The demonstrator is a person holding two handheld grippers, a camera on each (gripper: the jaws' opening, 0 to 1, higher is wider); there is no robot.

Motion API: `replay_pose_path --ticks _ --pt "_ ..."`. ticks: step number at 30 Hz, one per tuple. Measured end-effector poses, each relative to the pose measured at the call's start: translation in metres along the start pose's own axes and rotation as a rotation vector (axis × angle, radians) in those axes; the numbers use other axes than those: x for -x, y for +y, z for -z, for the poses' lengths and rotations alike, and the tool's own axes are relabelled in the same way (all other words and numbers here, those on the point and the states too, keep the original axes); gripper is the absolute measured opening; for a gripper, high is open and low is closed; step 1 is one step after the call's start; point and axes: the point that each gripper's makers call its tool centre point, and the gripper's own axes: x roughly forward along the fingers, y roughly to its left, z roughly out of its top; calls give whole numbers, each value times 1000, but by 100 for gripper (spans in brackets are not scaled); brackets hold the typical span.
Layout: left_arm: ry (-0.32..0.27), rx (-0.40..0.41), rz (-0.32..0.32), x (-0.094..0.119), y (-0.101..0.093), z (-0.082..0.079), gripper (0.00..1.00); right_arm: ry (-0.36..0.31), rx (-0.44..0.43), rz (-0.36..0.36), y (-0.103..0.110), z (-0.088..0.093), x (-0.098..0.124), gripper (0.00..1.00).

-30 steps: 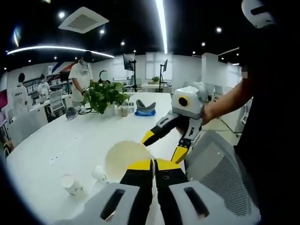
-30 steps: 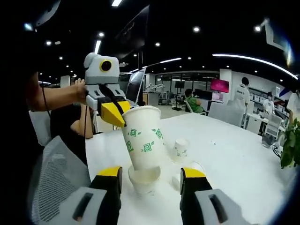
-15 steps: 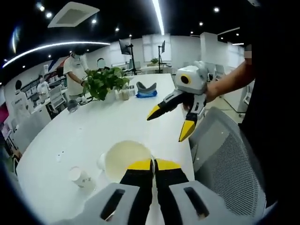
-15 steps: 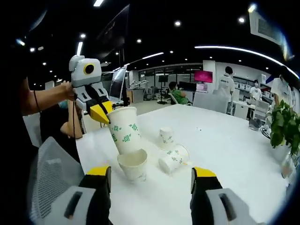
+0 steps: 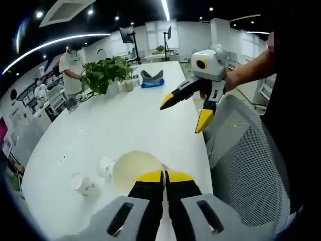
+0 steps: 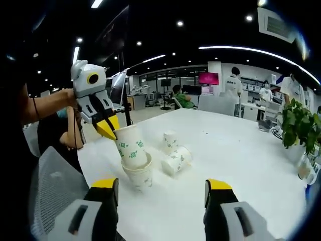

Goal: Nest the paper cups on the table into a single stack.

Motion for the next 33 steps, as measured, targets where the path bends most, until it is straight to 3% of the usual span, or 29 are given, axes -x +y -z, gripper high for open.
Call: replay_pose_path --ticks 15,19,33 --pt "57 14 37 -25 -1 17 0 12 -9 8 3 6 2 69" --pt "80 55 52 -33 -3 22 0 21 -7 11 4 9 3 68" --pt "52 169 111 -47 -15 25 2 13 -30 21 4 11 6 67"
